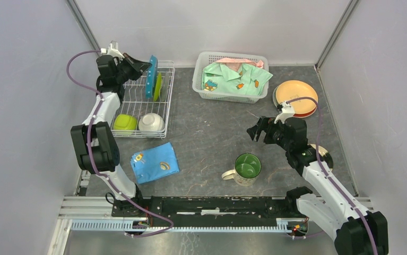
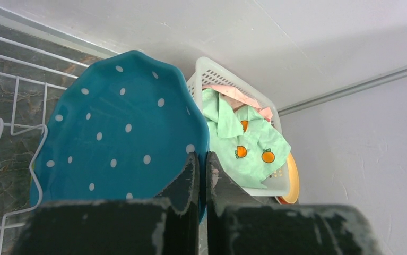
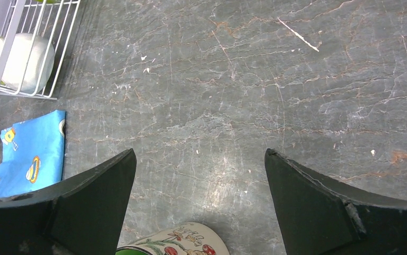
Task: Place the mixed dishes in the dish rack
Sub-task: Insert the plate into the dish rack.
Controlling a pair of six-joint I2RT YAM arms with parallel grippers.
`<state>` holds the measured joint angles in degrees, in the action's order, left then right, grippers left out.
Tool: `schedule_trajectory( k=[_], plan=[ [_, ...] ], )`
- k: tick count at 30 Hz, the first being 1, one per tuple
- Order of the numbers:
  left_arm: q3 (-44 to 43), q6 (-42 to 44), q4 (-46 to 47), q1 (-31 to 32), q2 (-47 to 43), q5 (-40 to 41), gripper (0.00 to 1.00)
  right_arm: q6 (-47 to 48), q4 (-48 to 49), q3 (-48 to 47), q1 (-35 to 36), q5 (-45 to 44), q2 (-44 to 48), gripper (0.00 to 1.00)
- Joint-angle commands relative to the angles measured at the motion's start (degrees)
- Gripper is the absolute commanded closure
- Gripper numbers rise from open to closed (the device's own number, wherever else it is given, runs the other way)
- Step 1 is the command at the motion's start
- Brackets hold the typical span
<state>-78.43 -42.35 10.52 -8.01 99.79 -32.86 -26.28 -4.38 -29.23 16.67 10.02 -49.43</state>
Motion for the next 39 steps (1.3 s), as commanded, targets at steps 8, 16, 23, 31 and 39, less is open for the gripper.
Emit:
schedule_trajectory(
  k=[8, 16, 23, 31, 39],
  plan=[
    [1.97, 5.43, 11.42, 0.50, 2.95, 1.54, 0.98, -0.18, 2.52, -0.87, 0.64, -0.77, -0.24, 0.02],
    [0.31, 4.14, 12.41, 0.81, 6.71, 3.10, 0.97, 0.39, 1.90, -1.44, 0.63, -0.97, -0.12, 0.02],
    [-2.73, 5.85, 8.92, 0.90, 9.35, 3.93, 0.89, 0.85, 1.19, -1.70, 0.64, -1.38, 0.55, 0.02],
    [-5.39, 7.88, 4.54, 0.90, 11.68, 3.08, 0.79, 0.79, 1.04, -1.71, 0.57, -1.39, 0.91, 0.02],
    [-7.71, 12.62, -0.76, 1.78, 13.49, 3.39, 0.75, 0.79, 0.99, -1.53, 0.58, -1.28, 1.19, 0.02]
  ],
)
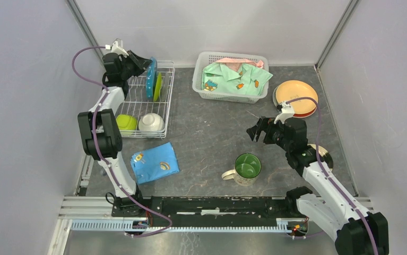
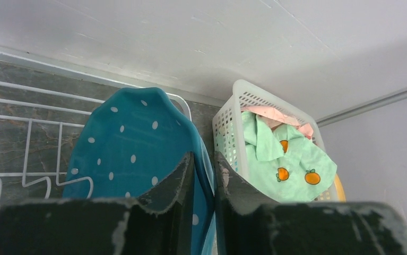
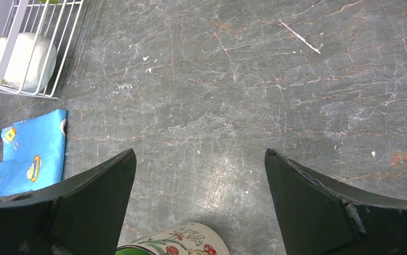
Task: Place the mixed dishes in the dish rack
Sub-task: Insert the plate into the dish rack.
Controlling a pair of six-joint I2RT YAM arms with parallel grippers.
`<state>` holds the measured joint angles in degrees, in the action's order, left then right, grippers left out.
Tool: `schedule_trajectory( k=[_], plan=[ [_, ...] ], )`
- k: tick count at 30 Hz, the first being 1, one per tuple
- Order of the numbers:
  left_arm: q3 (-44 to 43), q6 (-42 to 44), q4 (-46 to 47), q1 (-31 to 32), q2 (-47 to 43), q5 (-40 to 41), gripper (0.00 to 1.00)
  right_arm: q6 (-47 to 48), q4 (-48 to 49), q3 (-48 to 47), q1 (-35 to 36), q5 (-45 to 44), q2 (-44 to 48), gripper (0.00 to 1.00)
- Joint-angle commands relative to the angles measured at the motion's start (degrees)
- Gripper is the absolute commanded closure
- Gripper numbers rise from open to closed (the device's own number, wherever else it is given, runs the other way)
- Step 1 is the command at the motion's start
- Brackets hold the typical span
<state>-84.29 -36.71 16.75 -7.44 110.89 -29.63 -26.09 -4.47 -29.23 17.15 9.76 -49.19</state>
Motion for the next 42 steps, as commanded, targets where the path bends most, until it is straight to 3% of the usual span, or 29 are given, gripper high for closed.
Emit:
schedule_trajectory(
  k=[1, 9, 23, 35, 42],
  plan=[
    [-2.56, 7.54, -7.87, 1.48, 2.67, 0.08, 0.74, 0.64, 1.08, -1.61, 0.12, -0.99, 0.98, 0.02],
    [-7.85, 13.14, -18.05, 2.43, 5.66, 1.80, 0.67, 0.24, 1.14, -1.88, 0.13, -0.75, 0.86, 0.02],
    [-5.40, 19.23, -25.24, 3.24, 3.95, 3.13, 0.93, -0.05, 1.51, -0.65, 0.15, -0.64, 2.06, 0.02],
    [-2.02, 24.69, -28.09, 3.62, 2.25, 3.91, 0.98, -0.42, 1.84, 0.36, 0.22, -0.36, 3.39, 0.02],
    [-3.17, 21.13, -27.14, 3.57, 1.88, 1.59, 0.98, 0.12, 1.40, -0.58, 0.22, 0.00, 3.21, 0.02]
  ],
)
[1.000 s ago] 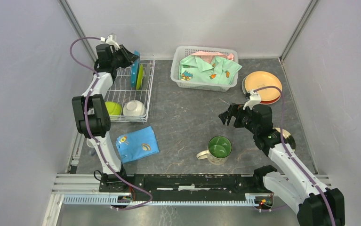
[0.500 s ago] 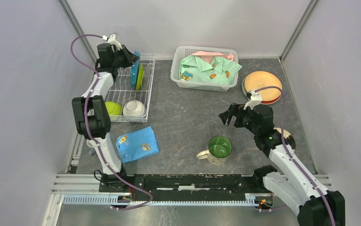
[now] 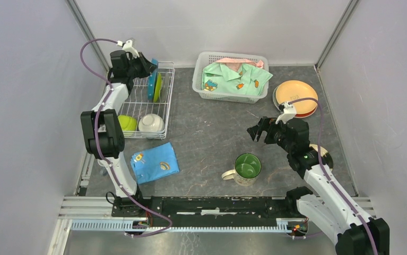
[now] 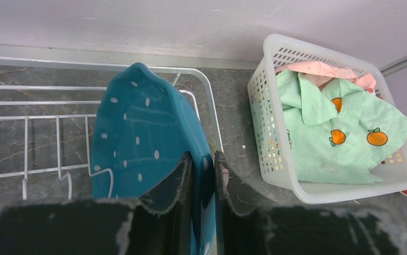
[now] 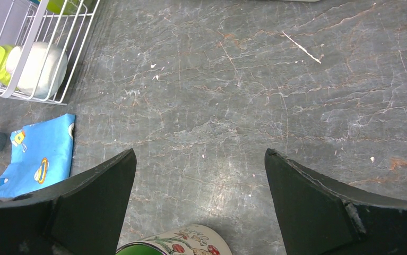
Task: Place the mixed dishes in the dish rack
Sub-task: Insert the plate into the dish rack.
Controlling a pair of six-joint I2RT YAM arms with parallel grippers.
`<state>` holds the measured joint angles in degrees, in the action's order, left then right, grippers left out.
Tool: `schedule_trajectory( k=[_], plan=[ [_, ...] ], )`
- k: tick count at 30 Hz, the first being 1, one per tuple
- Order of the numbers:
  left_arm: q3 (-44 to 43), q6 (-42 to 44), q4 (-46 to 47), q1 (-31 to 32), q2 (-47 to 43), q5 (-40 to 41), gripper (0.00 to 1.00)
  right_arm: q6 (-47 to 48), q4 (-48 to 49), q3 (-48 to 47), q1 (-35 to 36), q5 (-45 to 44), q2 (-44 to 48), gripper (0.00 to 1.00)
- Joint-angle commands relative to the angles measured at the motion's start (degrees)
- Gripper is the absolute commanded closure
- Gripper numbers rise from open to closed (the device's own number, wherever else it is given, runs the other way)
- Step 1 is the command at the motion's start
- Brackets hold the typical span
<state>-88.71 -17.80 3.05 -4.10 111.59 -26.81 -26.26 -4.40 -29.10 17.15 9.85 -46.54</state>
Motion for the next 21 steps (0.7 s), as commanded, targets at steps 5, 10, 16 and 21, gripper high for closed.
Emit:
schedule_trajectory(
  k=[5, 10, 16, 21],
  plan=[
    [-10.12, -2.04, -16.42, 0.06, 3.31, -2.39, 0.98, 0.49, 0.71, -0.78, 0.22, -1.12, 1.58, 0.02],
    [-18.95, -4.26, -18.81, 0.10, 4.44, -2.72, 0.98, 0.72, 0.34, -0.88, 0.23, -1.48, 1.74, 0.02],
    [-21.95, -4.34, -16.66, 0.06, 3.28, -4.02, 0.98, 0.68, 0.80, -0.60, 0.21, -1.27, 1.34, 0.02],
    [-20.86, -1.02, -11.96, 0.04, 1.39, -8.61, 0.98, 0.92, 0.72, -0.61, 0.19, -1.52, 1.59, 0.02]
  ],
)
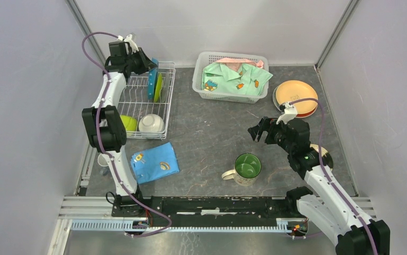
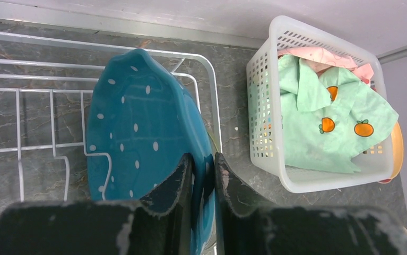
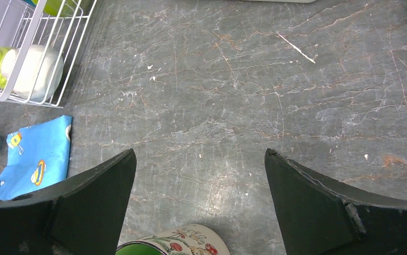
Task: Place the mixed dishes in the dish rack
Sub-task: Insert the plate into the dish rack.
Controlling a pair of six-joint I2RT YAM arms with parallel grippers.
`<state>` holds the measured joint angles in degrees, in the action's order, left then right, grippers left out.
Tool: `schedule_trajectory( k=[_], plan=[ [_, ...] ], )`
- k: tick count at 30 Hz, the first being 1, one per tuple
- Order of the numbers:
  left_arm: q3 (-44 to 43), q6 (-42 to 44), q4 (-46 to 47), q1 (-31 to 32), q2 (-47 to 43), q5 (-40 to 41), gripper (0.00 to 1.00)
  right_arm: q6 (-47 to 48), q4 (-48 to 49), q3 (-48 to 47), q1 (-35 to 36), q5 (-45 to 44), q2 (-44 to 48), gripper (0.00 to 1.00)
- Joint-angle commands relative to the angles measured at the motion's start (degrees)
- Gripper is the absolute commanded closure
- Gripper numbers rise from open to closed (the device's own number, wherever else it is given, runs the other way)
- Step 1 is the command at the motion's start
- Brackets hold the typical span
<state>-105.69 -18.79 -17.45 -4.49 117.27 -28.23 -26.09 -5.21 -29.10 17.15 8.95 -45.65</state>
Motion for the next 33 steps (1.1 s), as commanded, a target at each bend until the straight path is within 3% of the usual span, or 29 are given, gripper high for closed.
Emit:
schedule_trajectory(
  k=[1, 5, 9, 14, 18, 26, 30, 33],
  plan=[
    [-2.59, 1.35, 9.16, 0.45, -5.24, -7.47, 0.98, 0.64, 1.69, -0.37, 0.25, -0.64, 0.80, 0.02],
    [8.95, 5.54, 14.88, 0.42, -11.01, -9.52, 0.98, 0.41, 2.35, 0.10, 0.20, -0.28, 0.43, 0.02],
    [21.72, 6.74, 27.62, 0.23, -15.46, -13.65, 0.98, 0.26, 3.35, -0.28, 0.21, 0.73, -0.86, 0.02],
    [27.29, 5.60, 35.67, 0.01, -17.05, -14.39, 0.98, -1.88, 3.15, -2.70, 0.77, 0.25, -3.31, 0.02],
    [24.29, 2.32, 35.58, -0.33, -16.26, -13.95, 0.98, -4.75, 4.82, -4.99, 3.12, -0.70, -5.73, 0.06],
    [7.64, -6.26, 26.82, -0.71, -10.04, -13.86, 0.98, -5.77, 7.23, -7.72, 8.23, -3.35, -9.36, 0.09],
    [0.45, -5.28, 21.63, -0.70, -7.64, -13.34, 0.98, -5.76, 7.14, -7.99, 9.15, -4.07, -9.89, 0.09],
    [-0.22, -3.27, 20.79, -0.78, -7.83, -12.55, 0.98, -5.57, 7.01, -8.25, 9.46, -4.39, -10.07, 0.09]
  ],
)
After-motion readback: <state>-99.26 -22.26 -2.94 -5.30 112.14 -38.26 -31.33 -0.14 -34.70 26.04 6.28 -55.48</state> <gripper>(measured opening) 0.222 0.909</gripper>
